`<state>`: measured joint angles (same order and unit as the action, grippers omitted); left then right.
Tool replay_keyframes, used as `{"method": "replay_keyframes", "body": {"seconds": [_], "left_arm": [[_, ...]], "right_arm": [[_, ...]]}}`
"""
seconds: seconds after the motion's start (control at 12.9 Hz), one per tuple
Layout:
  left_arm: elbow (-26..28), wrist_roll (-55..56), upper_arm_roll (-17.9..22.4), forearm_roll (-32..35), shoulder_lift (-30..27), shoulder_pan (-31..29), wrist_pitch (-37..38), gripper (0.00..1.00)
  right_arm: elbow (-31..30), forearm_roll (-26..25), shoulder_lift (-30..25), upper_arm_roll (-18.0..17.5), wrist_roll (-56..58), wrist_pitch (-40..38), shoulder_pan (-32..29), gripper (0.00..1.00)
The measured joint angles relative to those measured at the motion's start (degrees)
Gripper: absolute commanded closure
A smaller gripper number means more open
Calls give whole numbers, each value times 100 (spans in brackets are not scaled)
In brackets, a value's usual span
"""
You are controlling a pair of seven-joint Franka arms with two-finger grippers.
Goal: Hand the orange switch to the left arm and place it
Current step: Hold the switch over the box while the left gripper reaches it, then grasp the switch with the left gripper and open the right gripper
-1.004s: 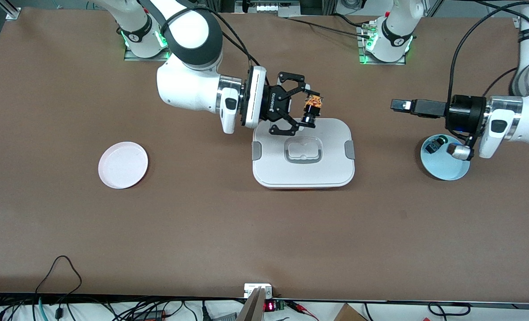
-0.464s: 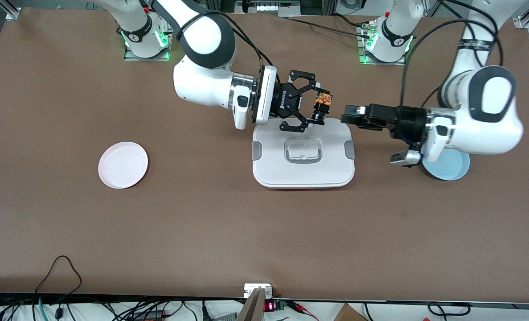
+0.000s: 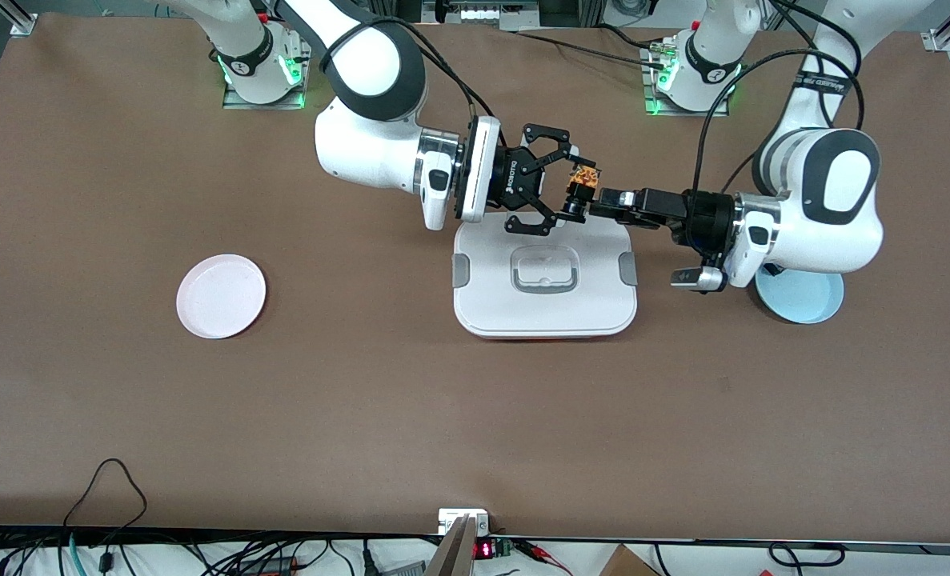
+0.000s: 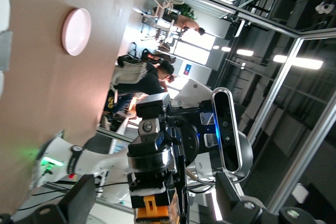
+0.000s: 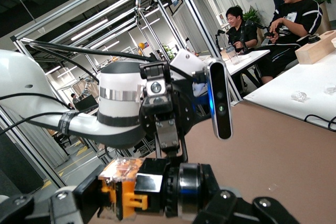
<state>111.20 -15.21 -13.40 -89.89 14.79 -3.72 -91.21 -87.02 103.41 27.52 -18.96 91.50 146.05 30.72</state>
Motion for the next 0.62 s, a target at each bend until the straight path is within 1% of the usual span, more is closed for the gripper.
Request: {"method": "replay_keyframes", "body": {"seconds": [0.08, 0.15, 0.23, 0.62], "left_arm": [[113, -5, -72, -157, -3, 1, 0, 5], [165, -5, -104, -213, -5, 1, 0, 15], [181, -5, -108, -234, -6, 0, 0, 34], [248, 185, -113, -231, -11, -2, 93, 69]], "right_arm": [[0, 19, 0, 0, 0, 1, 1, 52], [0, 27, 2, 0, 0, 3, 1, 52], [0, 28, 8, 1, 33, 10, 1, 52], [65, 80, 172, 5, 726, 12, 0, 52]]}}
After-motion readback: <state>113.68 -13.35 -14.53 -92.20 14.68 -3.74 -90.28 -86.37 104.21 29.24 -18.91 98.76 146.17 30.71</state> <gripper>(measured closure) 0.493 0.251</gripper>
